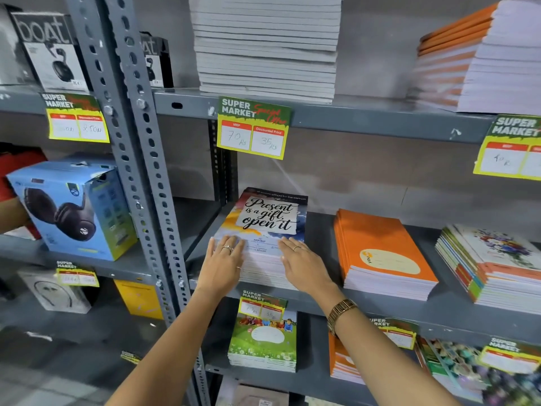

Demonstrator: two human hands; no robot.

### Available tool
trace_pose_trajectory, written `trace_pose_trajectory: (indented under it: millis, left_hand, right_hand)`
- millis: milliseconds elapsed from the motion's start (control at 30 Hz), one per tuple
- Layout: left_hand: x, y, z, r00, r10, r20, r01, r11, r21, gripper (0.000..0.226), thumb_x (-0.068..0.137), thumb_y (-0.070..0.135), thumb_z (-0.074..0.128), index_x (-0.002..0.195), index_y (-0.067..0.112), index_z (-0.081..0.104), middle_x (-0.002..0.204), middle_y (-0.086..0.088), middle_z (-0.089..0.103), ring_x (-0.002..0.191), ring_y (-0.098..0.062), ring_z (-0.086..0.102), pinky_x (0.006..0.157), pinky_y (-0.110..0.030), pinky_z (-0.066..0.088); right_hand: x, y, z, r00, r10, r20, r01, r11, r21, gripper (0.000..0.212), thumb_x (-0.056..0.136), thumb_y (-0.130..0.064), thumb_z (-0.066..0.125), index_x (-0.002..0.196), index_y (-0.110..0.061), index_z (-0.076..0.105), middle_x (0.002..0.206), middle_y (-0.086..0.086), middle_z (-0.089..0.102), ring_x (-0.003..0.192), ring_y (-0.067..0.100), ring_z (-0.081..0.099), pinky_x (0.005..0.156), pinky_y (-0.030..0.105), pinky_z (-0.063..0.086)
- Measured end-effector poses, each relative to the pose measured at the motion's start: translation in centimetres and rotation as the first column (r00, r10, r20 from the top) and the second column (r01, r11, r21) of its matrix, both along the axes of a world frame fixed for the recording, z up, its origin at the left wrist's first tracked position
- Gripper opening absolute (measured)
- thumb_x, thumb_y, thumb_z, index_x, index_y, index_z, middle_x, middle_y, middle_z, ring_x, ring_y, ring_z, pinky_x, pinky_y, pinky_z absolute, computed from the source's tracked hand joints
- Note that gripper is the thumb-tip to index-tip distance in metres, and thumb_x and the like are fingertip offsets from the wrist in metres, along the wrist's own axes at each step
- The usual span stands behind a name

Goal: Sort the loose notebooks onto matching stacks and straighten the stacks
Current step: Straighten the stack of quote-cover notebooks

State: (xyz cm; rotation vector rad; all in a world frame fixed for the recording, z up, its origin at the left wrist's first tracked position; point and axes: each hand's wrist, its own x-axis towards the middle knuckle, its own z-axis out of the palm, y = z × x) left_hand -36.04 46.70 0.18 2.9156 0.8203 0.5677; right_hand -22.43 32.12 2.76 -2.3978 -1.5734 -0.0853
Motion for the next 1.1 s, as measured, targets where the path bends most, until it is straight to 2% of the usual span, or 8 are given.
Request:
trace_pose_trajectory:
  millis: [67, 167, 300, 400, 533, 667, 867, 1100]
  left_hand:
    - [0.0, 0.5, 0.2, 1.000, -0.028, 0.006, 0.028, 1.000, 0.007, 0.071, 0.083, 0.044, 0.006, 0.137, 0.014, 0.040, 0.145, -0.013, 0.043, 0.140, -0.028, 0.031, 0.117, -0.051, 0.011]
    - [-0.1, 0.7, 0.3, 0.999, -0.052, 0.017, 0.051, 0.999, 0.008, 0.073, 0.081, 0.047, 0.008, 0.136, 0.014, 0.043, 0.143, -0.015, 0.045, 0.138, -0.029, 0.034, 0.115, -0.050, 0.018]
    - [-0.2, 1.1, 0.2, 0.996, -0.053, 0.071, 0.054, 0.998, -0.020, 0.064, 0.084, 0.043, 0.016, 0.128, 0.014, 0.053, 0.137, -0.014, 0.053, 0.132, -0.029, 0.043, 0.112, -0.049, 0.027]
    - [-0.1, 1.1, 0.2, 0.992, -0.045, 0.118, 0.049, 0.998, -0.028, 0.057, 0.085, 0.041, 0.024, 0.120, 0.014, 0.060, 0.131, -0.014, 0.059, 0.127, -0.029, 0.050, 0.109, -0.049, 0.031]
    - [-0.1, 1.1, -0.1, 0.987, -0.028, 0.156, 0.031, 0.999, -0.015, 0.038, 0.087, 0.029, 0.044, 0.115, 0.014, 0.064, 0.126, -0.013, 0.063, 0.123, -0.029, 0.054, 0.106, -0.049, 0.036]
    - [0.0, 1.0, -0.5, 0.984, -0.012, 0.178, 0.010, 1.000, 0.013, 0.032, 0.084, 0.022, 0.049, 0.111, 0.015, 0.066, 0.120, -0.012, 0.067, 0.116, -0.028, 0.060, 0.102, -0.047, 0.042]
    - [0.1, 0.9, -0.5, 0.977, -0.016, 0.212, 0.005, 0.999, 0.049, 0.028, 0.083, 0.016, 0.057, 0.109, 0.014, 0.067, 0.118, -0.011, 0.068, 0.113, -0.028, 0.061, 0.101, -0.047, 0.042]
    - [0.2, 0.6, -0.5, 0.975, 0.001, 0.223, -0.002, 1.000, 0.005, 0.028, 0.088, 0.017, 0.057, 0.115, 0.015, 0.064, 0.126, -0.011, 0.063, 0.122, -0.027, 0.054, 0.109, -0.048, 0.034]
  right_hand:
    - [0.0, -0.1, -0.2, 1.000, 0.001, -0.003, -0.001, 1.000, 0.022, 0.047, 0.101, -0.018, 0.029, 0.147, -0.011, 0.024, 0.156, 0.005, 0.024, 0.145, 0.017, 0.018, 0.119, 0.026, 0.011]
    - [0.0, -0.2, -0.4, 1.000, 0.002, -0.009, -0.002, 0.999, 0.036, 0.047, 0.101, -0.019, 0.030, 0.147, -0.011, 0.023, 0.157, 0.006, 0.023, 0.146, 0.017, 0.018, 0.119, 0.026, 0.009]
    - [0.0, -0.1, -0.7, 1.000, -0.010, -0.014, 0.011, 0.999, 0.045, 0.050, 0.101, -0.030, 0.033, 0.147, -0.012, 0.024, 0.157, 0.004, 0.023, 0.146, 0.016, 0.017, 0.119, 0.026, 0.010]
    - [0.0, 0.0, -1.0, 1.000, -0.012, -0.015, 0.013, 0.998, 0.056, 0.049, 0.101, -0.029, 0.032, 0.146, -0.012, 0.026, 0.156, 0.004, 0.025, 0.146, 0.017, 0.018, 0.119, 0.026, 0.011]
    - [0.1, 0.0, -0.9, 1.000, -0.014, -0.007, 0.014, 0.999, 0.041, 0.048, 0.101, -0.028, 0.031, 0.146, -0.013, 0.025, 0.156, 0.003, 0.025, 0.146, 0.015, 0.018, 0.119, 0.026, 0.013]
    - [0.2, -0.2, -1.0, 1.000, -0.011, -0.016, 0.011, 0.999, 0.044, 0.047, 0.101, -0.026, 0.032, 0.146, -0.014, 0.025, 0.156, 0.002, 0.025, 0.146, 0.014, 0.018, 0.118, 0.025, 0.012]
    - [0.3, -0.2, -1.2, 0.999, -0.007, -0.047, 0.010, 0.997, 0.074, 0.046, 0.101, -0.025, 0.034, 0.146, -0.015, 0.027, 0.155, 0.001, 0.027, 0.145, 0.014, 0.018, 0.118, 0.025, 0.013]
    - [0.3, -0.4, -1.5, 0.996, 0.001, -0.091, 0.007, 0.996, 0.086, 0.046, 0.102, -0.020, 0.031, 0.147, -0.016, 0.024, 0.157, -0.001, 0.023, 0.146, 0.013, 0.013, 0.117, 0.022, 0.007]
